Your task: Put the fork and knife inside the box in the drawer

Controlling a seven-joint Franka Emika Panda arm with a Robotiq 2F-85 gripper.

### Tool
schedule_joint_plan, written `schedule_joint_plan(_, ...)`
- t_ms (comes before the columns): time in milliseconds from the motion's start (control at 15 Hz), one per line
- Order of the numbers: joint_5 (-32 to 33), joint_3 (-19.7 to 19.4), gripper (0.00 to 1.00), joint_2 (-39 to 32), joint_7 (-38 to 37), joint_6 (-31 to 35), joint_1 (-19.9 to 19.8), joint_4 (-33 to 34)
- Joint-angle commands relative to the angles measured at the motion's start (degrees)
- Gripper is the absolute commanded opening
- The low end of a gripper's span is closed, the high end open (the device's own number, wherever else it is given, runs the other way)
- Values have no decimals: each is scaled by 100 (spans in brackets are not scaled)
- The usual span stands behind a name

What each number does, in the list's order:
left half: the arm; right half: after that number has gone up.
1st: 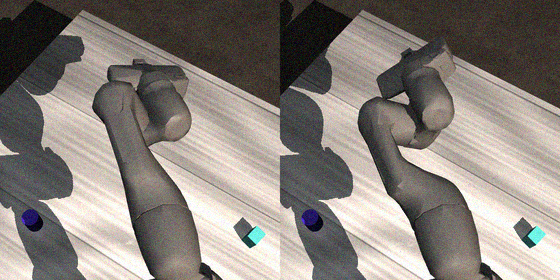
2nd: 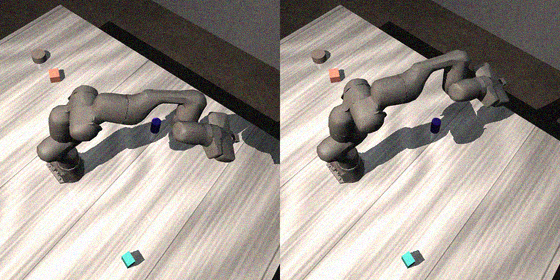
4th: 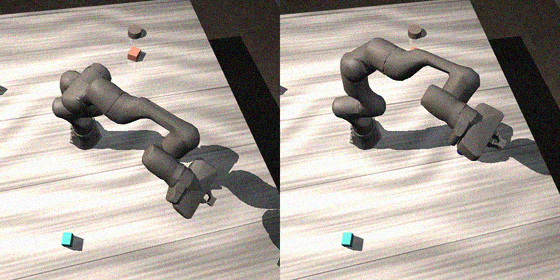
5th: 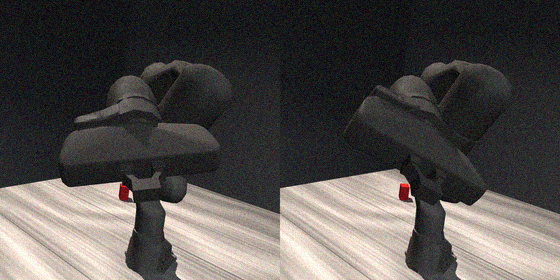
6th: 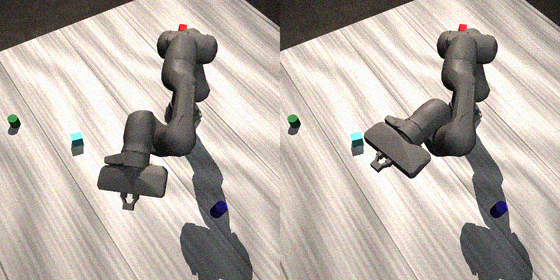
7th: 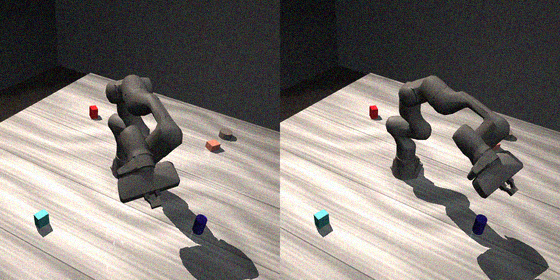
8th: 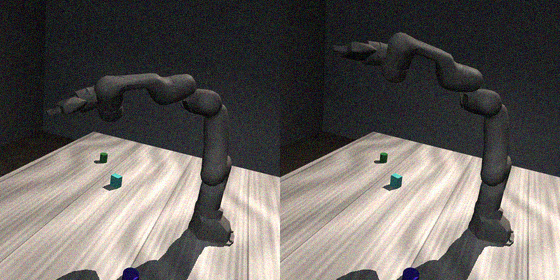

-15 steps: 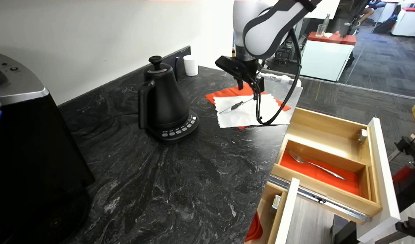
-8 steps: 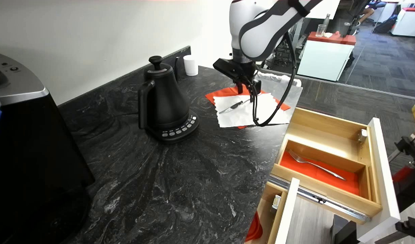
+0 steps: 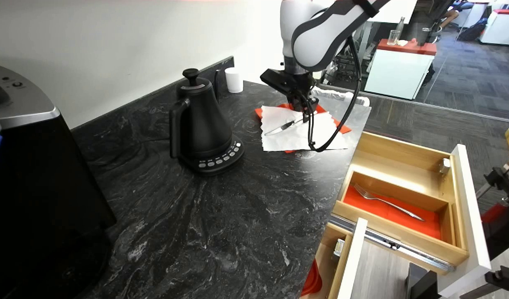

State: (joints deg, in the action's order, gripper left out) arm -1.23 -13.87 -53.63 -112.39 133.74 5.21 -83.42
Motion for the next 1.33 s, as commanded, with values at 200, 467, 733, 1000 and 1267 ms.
schedule_joint_plan(200, -20, 79, 97, -83, -154, -183, -71, 179)
schedule_joint_plan(467, -15, 79, 100, 73, -186, -135, -21, 42)
schedule_joint_plan(733, -22, 82, 99, 183, -233, -147, 10, -160)
schedule_joint_plan(1000, -16, 84, 98, 254, -338, -217, 39, -274)
schedule_joint_plan(1267, 34, 52, 64, 438, -466, -219, 137, -516)
